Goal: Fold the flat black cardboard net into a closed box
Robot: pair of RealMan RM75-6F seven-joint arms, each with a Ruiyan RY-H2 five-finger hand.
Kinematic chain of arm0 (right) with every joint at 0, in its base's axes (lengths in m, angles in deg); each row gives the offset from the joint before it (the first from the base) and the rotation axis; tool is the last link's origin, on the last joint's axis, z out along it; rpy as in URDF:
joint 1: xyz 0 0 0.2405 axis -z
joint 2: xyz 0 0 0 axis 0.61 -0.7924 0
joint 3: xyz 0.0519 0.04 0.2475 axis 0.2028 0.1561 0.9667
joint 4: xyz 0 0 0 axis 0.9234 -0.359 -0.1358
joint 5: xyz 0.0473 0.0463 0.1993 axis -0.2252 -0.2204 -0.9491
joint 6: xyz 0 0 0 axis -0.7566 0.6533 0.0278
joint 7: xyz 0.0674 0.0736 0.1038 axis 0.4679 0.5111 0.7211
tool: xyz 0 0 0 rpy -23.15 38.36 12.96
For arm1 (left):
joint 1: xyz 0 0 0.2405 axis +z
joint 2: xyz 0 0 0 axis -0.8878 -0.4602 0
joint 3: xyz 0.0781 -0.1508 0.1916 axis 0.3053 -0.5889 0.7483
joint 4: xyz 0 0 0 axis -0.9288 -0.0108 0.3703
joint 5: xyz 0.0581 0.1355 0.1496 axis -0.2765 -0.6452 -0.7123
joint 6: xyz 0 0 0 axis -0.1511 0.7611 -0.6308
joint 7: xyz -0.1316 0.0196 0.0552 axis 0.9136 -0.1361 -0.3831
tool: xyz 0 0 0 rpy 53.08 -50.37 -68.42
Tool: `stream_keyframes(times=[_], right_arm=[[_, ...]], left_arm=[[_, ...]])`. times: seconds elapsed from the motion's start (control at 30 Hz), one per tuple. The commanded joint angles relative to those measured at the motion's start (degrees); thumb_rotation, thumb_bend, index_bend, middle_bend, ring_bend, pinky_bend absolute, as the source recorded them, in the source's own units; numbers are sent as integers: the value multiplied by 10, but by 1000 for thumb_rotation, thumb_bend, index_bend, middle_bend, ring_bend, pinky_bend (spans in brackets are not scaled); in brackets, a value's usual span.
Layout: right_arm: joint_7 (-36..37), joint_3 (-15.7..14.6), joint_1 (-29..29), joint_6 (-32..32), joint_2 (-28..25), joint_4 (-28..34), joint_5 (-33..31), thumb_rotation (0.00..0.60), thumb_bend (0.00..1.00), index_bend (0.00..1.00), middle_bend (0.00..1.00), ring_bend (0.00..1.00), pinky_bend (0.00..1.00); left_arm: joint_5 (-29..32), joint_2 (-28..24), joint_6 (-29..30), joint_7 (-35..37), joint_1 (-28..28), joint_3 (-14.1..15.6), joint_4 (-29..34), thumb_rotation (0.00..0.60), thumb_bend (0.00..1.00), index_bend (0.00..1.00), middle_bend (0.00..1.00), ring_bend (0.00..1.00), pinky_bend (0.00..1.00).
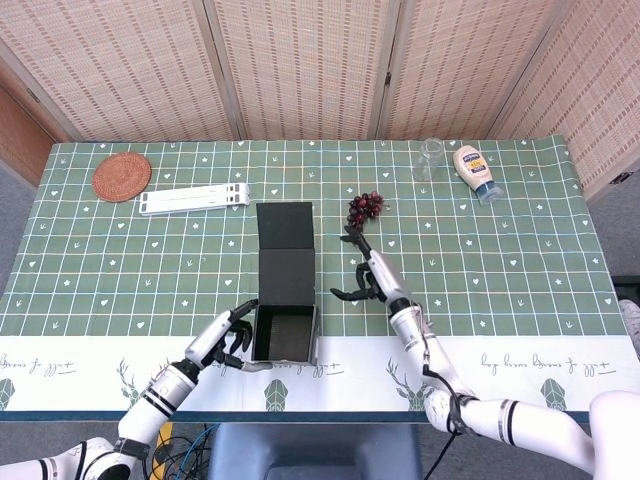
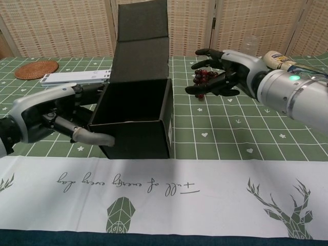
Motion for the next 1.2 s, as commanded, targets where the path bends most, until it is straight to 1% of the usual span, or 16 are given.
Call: stream_keyframes(times=[0.03, 0.17, 0.23, 0.37, 0.5, 0.6, 0.73, 0.97, 1.1, 1.2], right_arm=[[-9, 16, -21, -11, 25, -18, -16, 600, 159, 0, 131, 780, 1000], [-9, 33, -41, -11, 51, -33, -27, 600, 125, 0, 139, 780, 1000], [-2, 46, -50, -15, 61, -33, -34, 600, 91, 0, 147, 780, 1000], [15, 56, -50, -21, 55, -11, -28, 600, 14, 0, 159, 780, 1000], [48, 66, -40, -38, 35, 19, -22, 600, 0, 0, 173, 780, 1000], [70, 72, -36, -56, 17, 37, -23, 600, 0, 0, 197, 780, 1000], [79, 72, -39, -81, -2, 52, -30, 600, 0, 0, 226, 784, 1000], [94, 84, -65, -163, -51, 79, -68, 600, 0, 0, 279, 791, 1000], [91, 79, -88, -209, -80, 90, -93, 600, 0, 0, 291, 791, 1000], [77, 67, -102, -219, -95, 90, -96, 600, 0, 0, 311, 792, 1000]], left_arm=[[-2, -2, -6, -8, -8, 3, 8, 600, 74, 289, 315, 694, 809], [1, 3, -15, -25, -20, 2, 7, 600, 74, 288, 315, 694, 809], [6, 9, -22, -39, -28, 1, -1, 600, 74, 288, 314, 694, 809], [36, 24, -33, -55, -36, -7, -24, 600, 74, 286, 315, 694, 809], [57, 34, -41, -67, -42, -11, -45, 600, 74, 285, 315, 694, 809], [62, 44, -41, -84, -45, -10, -63, 600, 74, 284, 314, 694, 809], [82, 58, -44, -101, -50, -18, -77, 600, 74, 280, 315, 694, 808], [121, 83, -47, -151, -58, -28, -105, 600, 74, 277, 315, 694, 809], [155, 98, -48, -173, -59, -39, -118, 600, 73, 273, 314, 695, 809], [177, 103, -47, -184, -58, -46, -122, 600, 74, 270, 315, 695, 809]])
